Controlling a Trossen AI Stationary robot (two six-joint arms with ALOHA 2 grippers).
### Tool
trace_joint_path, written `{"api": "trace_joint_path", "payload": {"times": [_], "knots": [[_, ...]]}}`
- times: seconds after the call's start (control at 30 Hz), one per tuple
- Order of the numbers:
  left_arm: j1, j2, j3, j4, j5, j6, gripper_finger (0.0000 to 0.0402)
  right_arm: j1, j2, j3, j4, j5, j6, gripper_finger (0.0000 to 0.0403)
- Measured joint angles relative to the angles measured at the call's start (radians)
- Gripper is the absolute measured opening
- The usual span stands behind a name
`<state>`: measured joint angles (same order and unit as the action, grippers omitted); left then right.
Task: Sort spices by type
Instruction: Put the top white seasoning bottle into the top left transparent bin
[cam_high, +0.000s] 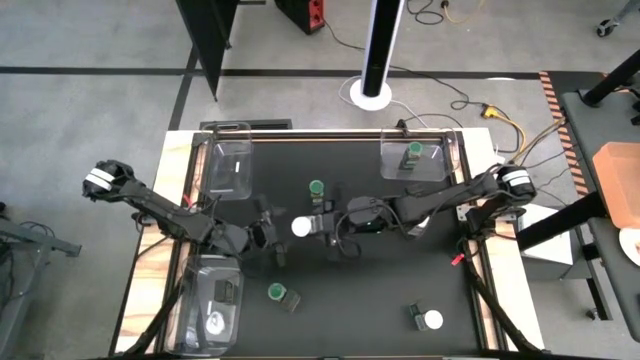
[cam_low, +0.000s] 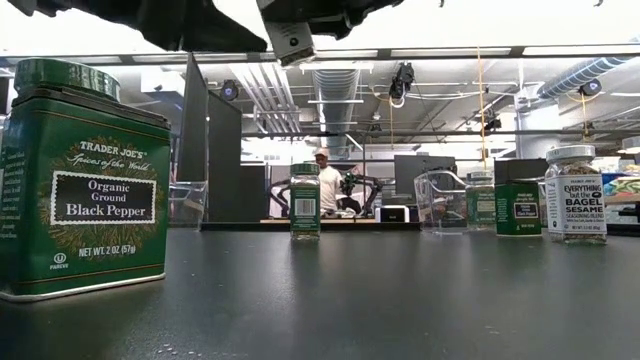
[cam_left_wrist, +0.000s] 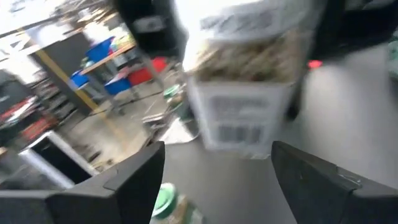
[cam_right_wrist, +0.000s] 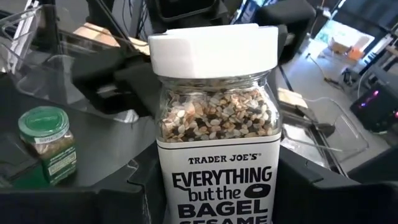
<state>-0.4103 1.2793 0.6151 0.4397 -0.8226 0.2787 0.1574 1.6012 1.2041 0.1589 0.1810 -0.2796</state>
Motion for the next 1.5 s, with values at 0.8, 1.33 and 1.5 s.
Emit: {"api": "trace_joint_path", "payload": {"times": [0.8,1.33,1.5], "knots": [[0.037,-0.091,0.073,-0.177,0.16,-0.105,0.0279,0.002,-0.008,-0.035,-0.188,0.145,0.139,0.0189],[0.093,0.072,0.186,-0.177,0.215,-0.081,0.0279,0.002,-0.008,-0.037,-0.177,0.143,0.151,0.0189],[0.094,0.09,0.192,-0.173,0.215,-0.049,0.0279,0.002,-0.008,-0.037,-0.181,0.142,0.152,0.0189]]}}
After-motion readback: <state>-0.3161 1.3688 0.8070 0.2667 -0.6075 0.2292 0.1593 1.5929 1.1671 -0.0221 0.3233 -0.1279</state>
